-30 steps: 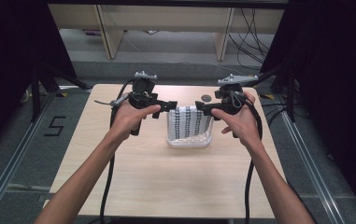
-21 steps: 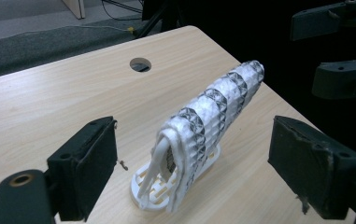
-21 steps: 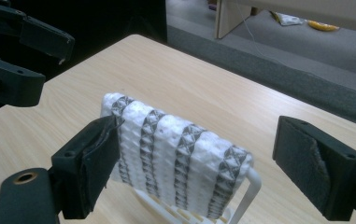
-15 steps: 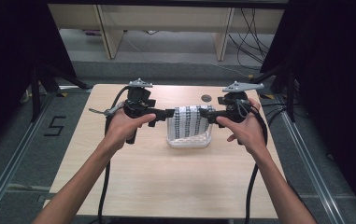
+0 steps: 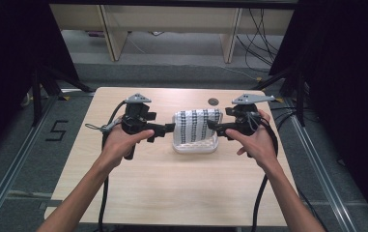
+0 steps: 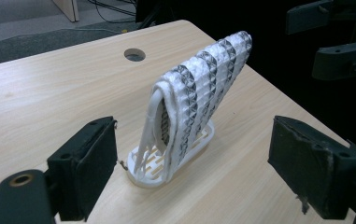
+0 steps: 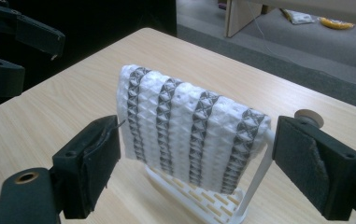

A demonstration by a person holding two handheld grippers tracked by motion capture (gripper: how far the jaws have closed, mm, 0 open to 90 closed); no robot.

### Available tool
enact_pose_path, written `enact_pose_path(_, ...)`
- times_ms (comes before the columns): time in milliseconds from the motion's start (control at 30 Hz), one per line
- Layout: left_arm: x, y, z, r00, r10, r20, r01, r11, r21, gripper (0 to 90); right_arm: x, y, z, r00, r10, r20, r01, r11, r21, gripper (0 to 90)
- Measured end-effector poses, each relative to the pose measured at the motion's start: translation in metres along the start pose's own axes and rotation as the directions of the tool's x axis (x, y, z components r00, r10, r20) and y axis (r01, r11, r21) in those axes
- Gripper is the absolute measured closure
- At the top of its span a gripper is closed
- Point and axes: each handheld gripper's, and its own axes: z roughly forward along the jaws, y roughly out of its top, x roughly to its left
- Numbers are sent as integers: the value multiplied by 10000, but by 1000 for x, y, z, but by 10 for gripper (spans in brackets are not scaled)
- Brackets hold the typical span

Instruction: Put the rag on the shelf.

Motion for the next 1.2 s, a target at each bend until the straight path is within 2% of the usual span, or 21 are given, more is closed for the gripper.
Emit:
enact_pose_path(67, 0, -6, -3, 10000, 83, 15, -83, 9999, -60, 146, -1, -3, -1, 9997, -221, 52, 222, 9997, -75, 164)
enact_pose_path(100, 0, -8, -4, 9999, 93, 45, -92, 9999, -92, 146, 0, -4, 0, 9999, -20, -115, 20, 10000, -29, 163)
enact_pose_path(133, 0, -11, -5, 9999, 111, 78, -110, 9999, -94, 146, -1, -5, 0, 9997, -204, -113, 203, 9998, -51, 163)
enact_pose_path(233, 0, -17, -7, 9998, 193, 37, -193, 9998, -44, 146, 1, -8, -2, 10000, -89, -44, 89, 10000, 28, 164)
enact_pose_path(267, 0, -19, -7, 9998, 202, 14, -202, 9998, -34, 146, 0, -8, -2, 9996, -255, -79, 255, 9997, -22, 164)
enact_pose_path(300, 0, -22, -8, 9997, 210, 89, -210, 9998, -51, 146, 1, -10, -3, 9999, 0, -170, 0, 10000, -45, 164)
enact_pose_path(433, 0, -26, -10, 9997, 250, 86, -249, 9996, -94, 146, 1, -13, -4, 9999, -115, -126, 114, 9999, -43, 163)
enact_pose_path(567, -1, -33, -14, 9996, 289, 72, -288, 9994, -190, 146, 1, -21, -6, 9996, 42, -297, -46, 9999, -127, 164)
enact_pose_path(600, -1, -34, -14, 9995, 312, 56, -311, 9993, -194, 146, 1, -22, -8, 9998, -129, -157, 128, 9999, -92, 164)
enact_pose_path(633, -1, -36, -15, 9995, 299, 50, -298, 9994, -180, 146, 2, -23, -8, 9998, 78, -206, -81, 9998, -161, 164)
enact_pose_path(767, -1, -41, -16, 9993, 363, 126, -360, 9991, -209, 147, 1, -27, -9, 9996, 117, -261, -121, 9998, -158, 164)
enact_pose_path(800, -2, -42, -16, 9994, 324, 108, -322, 9993, -198, 147, 0, -28, -10, 9998, -110, -182, 108, 9999, -122, 164)
enact_pose_path(867, -3, -45, -17, 9994, 349, 86, -348, 9992, -201, 147, 2, -31, -10, 9995, 149, -272, -153, 9998, -152, 164)
enact_pose_path(900, -3, -46, -17, 9994, 315, 112, -313, 9993, -188, 147, 0, -32, -10, 9997, -80, -245, 75, 9998, -197, 164)
enact_pose_path(1000, -4, -51, -19, 9992, 370, 126, -368, 9992, -131, 147, 3, -36, -11, 9995, 139, -298, -142, 9998, -119, 166)
enact_pose_path(1133, -4, -55, -20, 9991, 396, 144, -395, 9992, -72, 147, 5, -40, -12, 9993, 124, -347, -126, 9999, -48, 166)
enact_pose_path(1167, -4, -58, -21, 9991, 400, 139, -399, 9992, -23, 147, 5, -42, -13, 9994, -39, -339, 36, 10000, -82, 166)
enact_pose_path(1200, -4, -59, -21, 9991, 384, 190, -383, 9993, -41, 147, 7, -43, -12, 9992, 99, -395, -103, 9999, -94, 166)
